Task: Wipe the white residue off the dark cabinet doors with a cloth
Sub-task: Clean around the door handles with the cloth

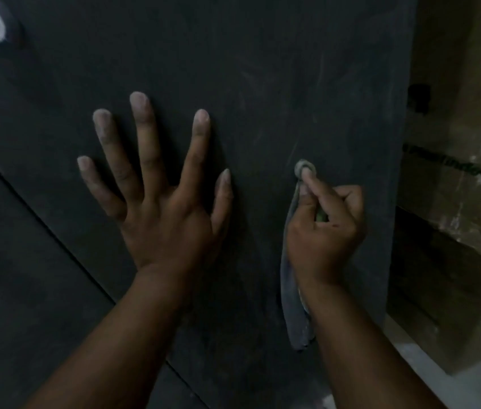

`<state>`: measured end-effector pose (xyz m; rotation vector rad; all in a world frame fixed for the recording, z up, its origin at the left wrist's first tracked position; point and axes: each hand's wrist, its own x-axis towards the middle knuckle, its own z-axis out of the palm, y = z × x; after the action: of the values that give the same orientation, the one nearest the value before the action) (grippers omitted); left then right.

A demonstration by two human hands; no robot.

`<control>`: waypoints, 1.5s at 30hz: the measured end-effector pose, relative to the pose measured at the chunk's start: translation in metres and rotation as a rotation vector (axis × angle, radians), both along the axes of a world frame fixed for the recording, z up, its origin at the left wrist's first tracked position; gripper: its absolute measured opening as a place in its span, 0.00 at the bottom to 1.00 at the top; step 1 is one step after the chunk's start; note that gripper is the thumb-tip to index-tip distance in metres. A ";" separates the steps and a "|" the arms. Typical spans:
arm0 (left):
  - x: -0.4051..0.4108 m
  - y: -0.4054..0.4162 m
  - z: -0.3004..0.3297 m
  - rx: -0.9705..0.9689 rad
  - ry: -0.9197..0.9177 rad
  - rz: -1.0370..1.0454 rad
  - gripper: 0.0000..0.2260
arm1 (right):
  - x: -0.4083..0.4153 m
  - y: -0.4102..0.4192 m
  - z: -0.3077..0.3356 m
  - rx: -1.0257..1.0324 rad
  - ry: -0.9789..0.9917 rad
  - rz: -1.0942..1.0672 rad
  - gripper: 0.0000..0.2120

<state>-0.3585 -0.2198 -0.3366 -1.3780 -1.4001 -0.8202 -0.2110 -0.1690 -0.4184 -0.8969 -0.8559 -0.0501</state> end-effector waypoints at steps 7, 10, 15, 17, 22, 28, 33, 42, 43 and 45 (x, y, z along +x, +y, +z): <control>0.026 0.011 -0.001 0.009 -0.071 -0.003 0.28 | -0.008 -0.012 -0.030 0.116 -0.291 0.246 0.19; 0.032 0.016 -0.002 0.001 -0.043 -0.024 0.27 | 0.011 -0.006 -0.046 0.040 -0.263 0.195 0.23; 0.040 0.023 -0.006 0.008 -0.019 -0.007 0.26 | 0.036 0.016 -0.012 0.037 -0.121 0.049 0.09; 0.043 0.026 -0.009 0.000 -0.032 0.007 0.26 | 0.037 0.019 0.001 0.052 -0.126 0.004 0.09; 0.050 0.032 -0.017 -0.001 -0.063 0.023 0.27 | 0.032 0.009 -0.018 0.099 -0.309 0.109 0.16; 0.058 0.037 -0.024 0.000 -0.092 0.027 0.28 | 0.063 0.019 -0.046 -0.032 -0.156 0.081 0.15; 0.057 0.040 -0.026 0.027 -0.055 0.058 0.28 | 0.074 0.033 -0.011 -0.025 -0.064 0.029 0.08; 0.057 0.042 -0.033 0.084 0.024 -0.011 0.24 | 0.071 0.018 -0.051 -0.056 -0.145 0.166 0.14; 0.057 0.042 -0.034 0.079 0.032 -0.011 0.25 | 0.075 0.018 -0.051 -0.080 -0.088 0.155 0.12; 0.057 0.043 -0.036 0.067 0.046 -0.004 0.27 | 0.082 0.022 -0.040 -0.107 0.031 0.147 0.12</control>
<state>-0.3013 -0.1766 -0.3727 -1.3406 -1.3229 -0.8261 -0.1285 -0.1475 -0.4580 -0.9300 -0.8993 0.1378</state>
